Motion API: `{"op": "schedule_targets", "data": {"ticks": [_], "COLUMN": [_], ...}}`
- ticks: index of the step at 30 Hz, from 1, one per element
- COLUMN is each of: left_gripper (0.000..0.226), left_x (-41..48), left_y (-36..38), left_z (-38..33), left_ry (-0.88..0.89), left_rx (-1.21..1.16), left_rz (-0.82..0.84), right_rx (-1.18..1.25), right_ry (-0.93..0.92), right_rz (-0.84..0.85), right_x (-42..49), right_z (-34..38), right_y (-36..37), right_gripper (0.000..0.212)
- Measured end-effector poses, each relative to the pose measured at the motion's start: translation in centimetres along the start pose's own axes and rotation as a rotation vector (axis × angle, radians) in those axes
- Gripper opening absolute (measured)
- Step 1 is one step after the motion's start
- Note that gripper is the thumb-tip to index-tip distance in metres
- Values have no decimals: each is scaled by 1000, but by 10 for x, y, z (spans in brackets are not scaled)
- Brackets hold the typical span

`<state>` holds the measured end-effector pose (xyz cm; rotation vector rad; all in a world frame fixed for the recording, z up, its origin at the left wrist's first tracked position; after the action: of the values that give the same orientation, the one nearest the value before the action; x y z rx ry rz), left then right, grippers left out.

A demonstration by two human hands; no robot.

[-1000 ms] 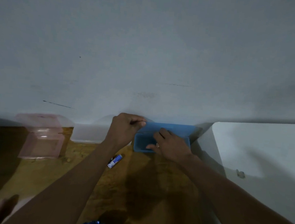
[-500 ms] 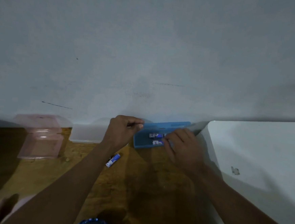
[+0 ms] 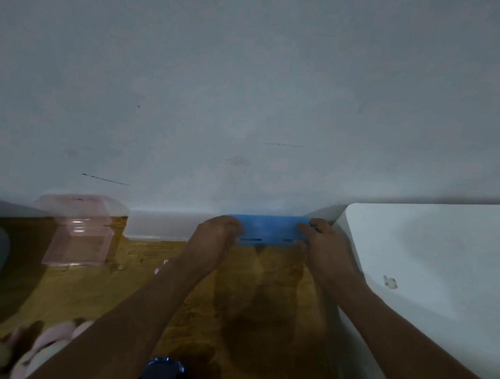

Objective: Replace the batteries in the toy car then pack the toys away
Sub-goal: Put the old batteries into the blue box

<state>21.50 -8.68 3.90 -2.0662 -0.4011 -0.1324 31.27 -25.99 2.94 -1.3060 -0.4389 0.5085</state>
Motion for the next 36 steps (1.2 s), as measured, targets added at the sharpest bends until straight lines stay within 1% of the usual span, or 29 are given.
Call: {"op": "schedule_targets", "data": {"ticks": [4, 7, 10, 12, 13, 15, 18, 24, 26, 28, 30, 31, 34, 36], "left_gripper": [34, 40, 41, 39, 39, 37, 35, 38, 41, 42, 44, 44, 35, 32], "left_x": [-1, 3, 3, 3, 3, 5, 6, 5, 5, 2, -4, -9, -29, -52], "left_y": [1, 5, 14, 17, 18, 19, 22, 23, 18, 12, 1, -8, -42, -56], "left_z": [-13, -16, -6, -3, -2, -3, -5, -10, -12, -14, -17, -17, -20, -20], "left_ry": [116, 161, 140, 134, 127, 122, 89, -3, -33, -51, -75, -108, -257, -382], "left_rx": [103, 178, 225, 239, 243, 259, 282, 302, 281, 247, 190, 141, -66, -172], "left_rz": [12, 43, 87, 98, 98, 78, 73, 99, 111, 120, 93, 48, -164, -207], "right_rx": [2, -28, -59, -78, -103, -94, -56, 2, 38, 69, 112, 161, 356, 456], "right_ry": [-53, -76, -105, -114, -141, -146, -108, -73, -54, -46, -21, 9, 111, 144], "right_rz": [10, -20, -66, -54, -79, -70, -49, -27, 2, 41, 45, 32, -10, -20], "right_x": [2, 4, 5, 5, 6, 9, 16, 14, 11, 7, -1, -6, -26, -42], "right_z": [-2, -4, -5, -5, -4, -3, -4, -1, 0, 1, 3, 4, 10, 19], "right_y": [6, 5, 4, 6, 7, 10, 10, 3, -2, -7, -11, -14, -22, -26], "right_gripper": [38, 32, 23, 27, 30, 30, 32, 34, 34, 40, 46, 47, 46, 43]}}
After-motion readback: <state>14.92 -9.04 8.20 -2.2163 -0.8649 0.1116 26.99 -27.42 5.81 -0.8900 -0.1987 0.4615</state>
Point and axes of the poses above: each hand's wrist, its own x-axis towards the middle knuckle, its own y-axis out of the palm, z = x × y, the point moved 8 cm from there along x, towards the middle knuckle, and after that the axes turned 9 degrees about -z, right-handed, at the moved point
